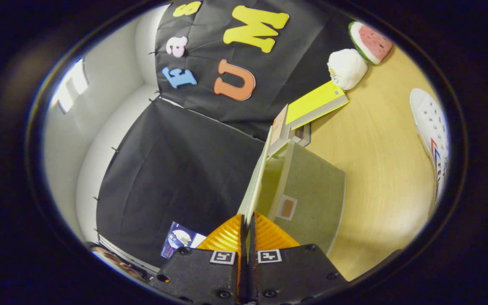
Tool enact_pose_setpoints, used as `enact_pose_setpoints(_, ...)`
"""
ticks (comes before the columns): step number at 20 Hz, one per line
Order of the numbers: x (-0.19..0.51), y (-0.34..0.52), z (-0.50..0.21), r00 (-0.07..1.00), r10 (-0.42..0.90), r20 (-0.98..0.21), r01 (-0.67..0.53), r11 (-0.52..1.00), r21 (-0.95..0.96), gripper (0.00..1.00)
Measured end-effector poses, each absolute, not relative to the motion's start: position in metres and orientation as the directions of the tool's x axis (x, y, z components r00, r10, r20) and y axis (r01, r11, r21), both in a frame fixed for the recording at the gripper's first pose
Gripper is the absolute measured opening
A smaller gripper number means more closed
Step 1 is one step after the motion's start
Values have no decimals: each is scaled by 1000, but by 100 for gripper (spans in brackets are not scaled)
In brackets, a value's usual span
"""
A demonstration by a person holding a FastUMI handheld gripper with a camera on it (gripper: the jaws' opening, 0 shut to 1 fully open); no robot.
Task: Open the storage box then place both shoes into the box .Put the left shoe in first, then the right shoe, with the right side of both shoes facing outward in a uniform manner.
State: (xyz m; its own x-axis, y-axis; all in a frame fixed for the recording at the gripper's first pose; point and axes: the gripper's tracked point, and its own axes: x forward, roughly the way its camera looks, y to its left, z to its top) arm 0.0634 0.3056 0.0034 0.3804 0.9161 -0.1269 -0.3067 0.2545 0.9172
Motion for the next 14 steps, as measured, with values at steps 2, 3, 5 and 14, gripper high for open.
enact_pose_setpoints(2,60,309,23,394,911,-120,-342,267,901,5)
enact_pose_setpoints(3,59,312,32,398,909,-121,-360,276,891,5)
enact_pose_setpoints(5,57,322,50,405,905,-132,-395,304,867,5)
enact_pose_setpoints(14,56,391,126,392,906,-160,-523,363,771,5)
